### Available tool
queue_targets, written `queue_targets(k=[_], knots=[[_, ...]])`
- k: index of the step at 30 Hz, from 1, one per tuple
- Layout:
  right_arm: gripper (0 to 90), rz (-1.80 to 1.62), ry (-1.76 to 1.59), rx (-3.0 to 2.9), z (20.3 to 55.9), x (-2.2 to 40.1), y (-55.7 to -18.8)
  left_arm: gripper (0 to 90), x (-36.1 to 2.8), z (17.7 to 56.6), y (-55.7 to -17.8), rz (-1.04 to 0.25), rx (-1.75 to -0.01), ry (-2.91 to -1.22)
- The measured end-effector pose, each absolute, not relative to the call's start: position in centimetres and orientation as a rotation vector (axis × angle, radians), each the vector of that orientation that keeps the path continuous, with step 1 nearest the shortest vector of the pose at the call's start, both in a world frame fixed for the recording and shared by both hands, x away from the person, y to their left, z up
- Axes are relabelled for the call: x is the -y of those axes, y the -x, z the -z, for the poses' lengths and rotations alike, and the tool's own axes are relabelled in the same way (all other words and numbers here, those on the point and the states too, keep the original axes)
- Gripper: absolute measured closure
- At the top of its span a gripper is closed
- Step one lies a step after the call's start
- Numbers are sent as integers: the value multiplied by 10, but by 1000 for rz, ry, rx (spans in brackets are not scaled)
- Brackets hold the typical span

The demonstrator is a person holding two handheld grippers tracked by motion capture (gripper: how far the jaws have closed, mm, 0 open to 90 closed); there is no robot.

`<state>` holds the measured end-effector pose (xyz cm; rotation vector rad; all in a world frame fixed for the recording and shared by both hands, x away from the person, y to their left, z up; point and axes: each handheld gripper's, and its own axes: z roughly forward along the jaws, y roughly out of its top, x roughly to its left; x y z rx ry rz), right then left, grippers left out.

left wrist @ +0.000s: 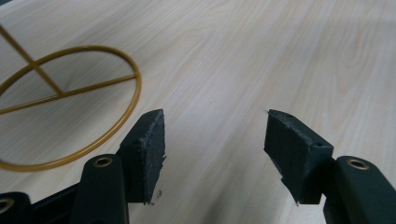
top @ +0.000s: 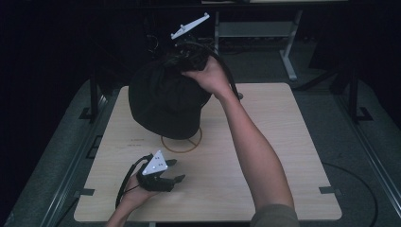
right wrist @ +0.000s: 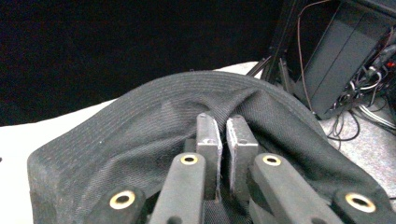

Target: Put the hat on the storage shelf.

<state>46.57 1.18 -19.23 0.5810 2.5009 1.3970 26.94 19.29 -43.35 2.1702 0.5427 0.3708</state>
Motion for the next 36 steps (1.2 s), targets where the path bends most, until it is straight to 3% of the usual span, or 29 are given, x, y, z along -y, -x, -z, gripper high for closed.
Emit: queue_targets(k=[21, 32, 36], knots=[[845, -1258, -523, -2594, 214, -57, -465, 373, -186, 435, -266, -346, -493, -2173], [708, -1215, -483, -2602, 217, -69, -460, 371, -185, 436, -263, -338, -493, -2176], [621, -1267, -509, -2604, 214, -63, -457, 371, -185, 436, -262, -341, -488, -2176]])
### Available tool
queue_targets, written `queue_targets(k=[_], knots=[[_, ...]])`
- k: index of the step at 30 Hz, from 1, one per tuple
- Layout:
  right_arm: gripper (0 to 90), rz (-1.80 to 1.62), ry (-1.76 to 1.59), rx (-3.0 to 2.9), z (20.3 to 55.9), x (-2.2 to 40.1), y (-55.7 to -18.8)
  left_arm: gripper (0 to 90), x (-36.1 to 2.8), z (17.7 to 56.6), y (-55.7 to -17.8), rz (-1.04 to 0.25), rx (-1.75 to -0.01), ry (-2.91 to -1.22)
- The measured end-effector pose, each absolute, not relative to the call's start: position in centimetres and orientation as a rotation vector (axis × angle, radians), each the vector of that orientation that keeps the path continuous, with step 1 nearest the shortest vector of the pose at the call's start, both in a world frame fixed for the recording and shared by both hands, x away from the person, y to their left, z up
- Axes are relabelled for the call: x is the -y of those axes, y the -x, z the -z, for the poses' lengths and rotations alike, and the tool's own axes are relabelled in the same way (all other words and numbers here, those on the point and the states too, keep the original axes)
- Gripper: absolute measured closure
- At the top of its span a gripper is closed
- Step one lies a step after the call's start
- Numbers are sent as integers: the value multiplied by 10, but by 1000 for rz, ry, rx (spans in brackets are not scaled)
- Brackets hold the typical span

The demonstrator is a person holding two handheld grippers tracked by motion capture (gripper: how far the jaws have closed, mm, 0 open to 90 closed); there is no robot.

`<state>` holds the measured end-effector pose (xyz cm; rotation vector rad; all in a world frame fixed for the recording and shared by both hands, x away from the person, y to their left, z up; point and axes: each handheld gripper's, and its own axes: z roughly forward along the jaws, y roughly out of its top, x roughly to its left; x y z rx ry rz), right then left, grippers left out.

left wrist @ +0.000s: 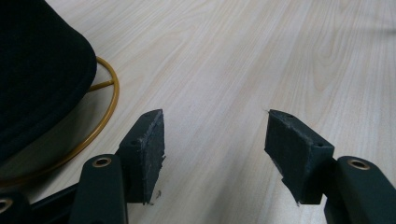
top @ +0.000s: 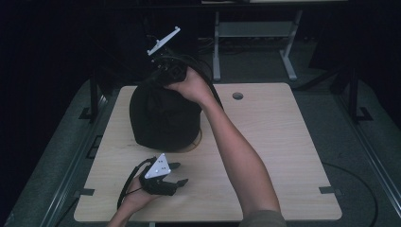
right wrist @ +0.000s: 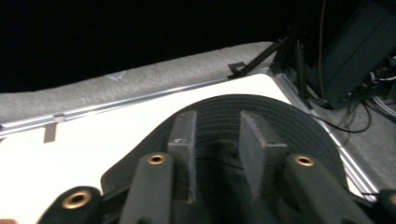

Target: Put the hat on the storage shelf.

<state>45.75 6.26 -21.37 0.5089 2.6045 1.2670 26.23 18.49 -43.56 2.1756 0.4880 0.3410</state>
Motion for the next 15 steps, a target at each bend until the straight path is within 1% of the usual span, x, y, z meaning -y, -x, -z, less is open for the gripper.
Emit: queue_targets(k=[1, 10, 15], knots=[[591, -1282, -519, -2604, 213, -60, -457, 371, -185, 436, -262, -340, -489, -2174], [487, -1377, -537, -2564, 209, -32, -453, 368, -188, 435, -260, -345, -497, -2176], [447, -1404, -557, -2541, 208, -15, -449, 368, -190, 434, -260, -340, -510, -2167]])
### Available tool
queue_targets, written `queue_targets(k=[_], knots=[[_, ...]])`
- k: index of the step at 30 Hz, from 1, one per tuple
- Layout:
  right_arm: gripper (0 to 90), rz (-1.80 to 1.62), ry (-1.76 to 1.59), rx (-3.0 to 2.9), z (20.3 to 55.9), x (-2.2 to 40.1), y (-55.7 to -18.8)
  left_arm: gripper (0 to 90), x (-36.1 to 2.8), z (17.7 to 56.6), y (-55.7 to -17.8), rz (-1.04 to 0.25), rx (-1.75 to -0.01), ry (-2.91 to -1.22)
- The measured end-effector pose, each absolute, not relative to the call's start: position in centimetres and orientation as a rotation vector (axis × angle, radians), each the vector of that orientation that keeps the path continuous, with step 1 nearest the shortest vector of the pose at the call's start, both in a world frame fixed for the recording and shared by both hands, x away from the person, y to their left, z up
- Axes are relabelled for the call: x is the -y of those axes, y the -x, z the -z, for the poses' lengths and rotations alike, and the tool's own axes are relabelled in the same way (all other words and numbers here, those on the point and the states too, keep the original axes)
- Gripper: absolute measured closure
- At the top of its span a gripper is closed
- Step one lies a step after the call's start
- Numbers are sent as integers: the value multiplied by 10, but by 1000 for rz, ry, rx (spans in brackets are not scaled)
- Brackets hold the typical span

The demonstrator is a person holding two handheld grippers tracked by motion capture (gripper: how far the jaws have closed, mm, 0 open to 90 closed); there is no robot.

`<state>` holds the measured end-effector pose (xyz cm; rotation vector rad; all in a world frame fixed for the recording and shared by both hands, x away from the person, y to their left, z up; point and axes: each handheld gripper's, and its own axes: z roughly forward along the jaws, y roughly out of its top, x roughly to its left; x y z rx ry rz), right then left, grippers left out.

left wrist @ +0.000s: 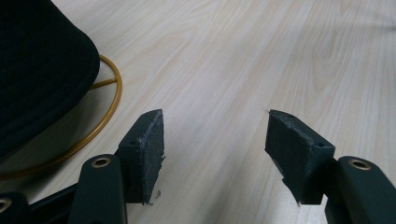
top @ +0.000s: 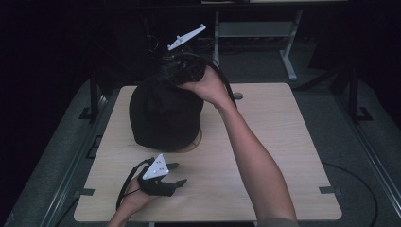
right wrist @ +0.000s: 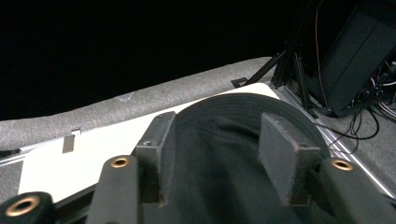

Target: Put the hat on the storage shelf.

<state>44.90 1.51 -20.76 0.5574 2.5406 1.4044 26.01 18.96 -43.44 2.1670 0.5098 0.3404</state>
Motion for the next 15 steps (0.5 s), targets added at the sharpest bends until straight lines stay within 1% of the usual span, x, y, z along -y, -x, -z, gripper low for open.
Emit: queue_targets(k=[5, 15], knots=[[398, -1451, -573, -2512, 211, 5, -443, 359, -190, 435, -262, -336, -516, -2164], [352, -1469, -625, -2483, 220, 36, -438, 343, -188, 437, -263, -314, -524, -2156]])
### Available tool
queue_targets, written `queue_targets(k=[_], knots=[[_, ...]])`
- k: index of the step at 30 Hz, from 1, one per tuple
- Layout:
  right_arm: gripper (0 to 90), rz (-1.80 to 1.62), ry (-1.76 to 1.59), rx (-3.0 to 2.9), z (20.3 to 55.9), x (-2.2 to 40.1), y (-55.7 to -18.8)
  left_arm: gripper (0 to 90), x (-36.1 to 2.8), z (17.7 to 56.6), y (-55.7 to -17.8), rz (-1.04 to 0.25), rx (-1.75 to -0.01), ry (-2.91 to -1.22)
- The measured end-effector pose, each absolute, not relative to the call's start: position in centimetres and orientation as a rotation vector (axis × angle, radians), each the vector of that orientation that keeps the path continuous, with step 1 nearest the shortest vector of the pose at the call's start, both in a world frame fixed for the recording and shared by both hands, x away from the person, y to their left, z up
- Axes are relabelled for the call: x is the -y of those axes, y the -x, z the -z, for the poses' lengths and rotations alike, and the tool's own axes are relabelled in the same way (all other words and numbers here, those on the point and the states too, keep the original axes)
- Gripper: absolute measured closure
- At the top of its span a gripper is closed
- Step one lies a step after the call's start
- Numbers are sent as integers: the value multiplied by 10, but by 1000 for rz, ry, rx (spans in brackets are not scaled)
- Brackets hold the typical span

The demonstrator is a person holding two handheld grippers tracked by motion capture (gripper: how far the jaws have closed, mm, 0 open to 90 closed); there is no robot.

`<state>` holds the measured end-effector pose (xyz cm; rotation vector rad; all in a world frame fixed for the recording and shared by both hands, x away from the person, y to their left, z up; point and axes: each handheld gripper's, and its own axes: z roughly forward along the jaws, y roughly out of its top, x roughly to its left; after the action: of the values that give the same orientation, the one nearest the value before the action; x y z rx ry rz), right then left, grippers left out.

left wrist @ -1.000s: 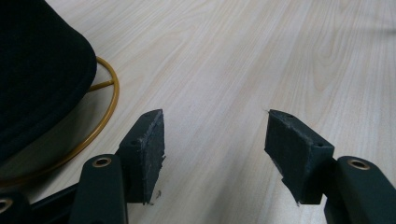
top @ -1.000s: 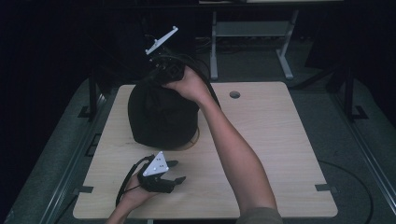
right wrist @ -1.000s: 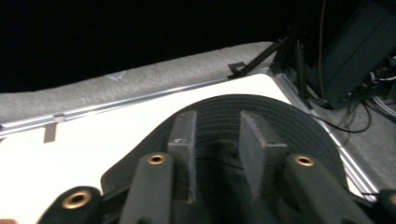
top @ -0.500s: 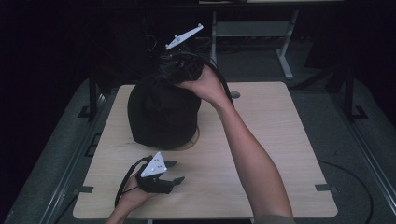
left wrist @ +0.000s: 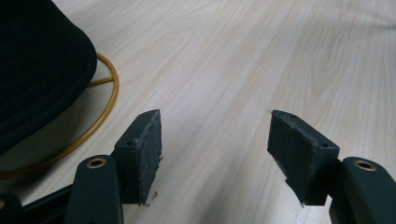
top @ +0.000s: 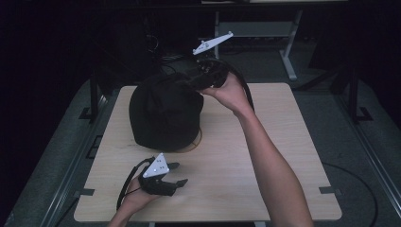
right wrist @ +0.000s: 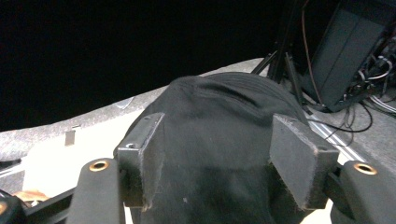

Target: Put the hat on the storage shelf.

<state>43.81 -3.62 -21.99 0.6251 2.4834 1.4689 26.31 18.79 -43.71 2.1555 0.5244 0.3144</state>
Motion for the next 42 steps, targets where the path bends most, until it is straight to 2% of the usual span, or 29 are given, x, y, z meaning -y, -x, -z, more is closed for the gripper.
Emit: queue_targets(k=[14, 42], knots=[[276, -1488, -721, -2444, 226, 78, -425, 303, -187, 437, -263, -308, -546, -2144], [243, -1475, -817, -2409, 250, 137, -404, 279, -193, 439, -265, -302, -594, -2127]])
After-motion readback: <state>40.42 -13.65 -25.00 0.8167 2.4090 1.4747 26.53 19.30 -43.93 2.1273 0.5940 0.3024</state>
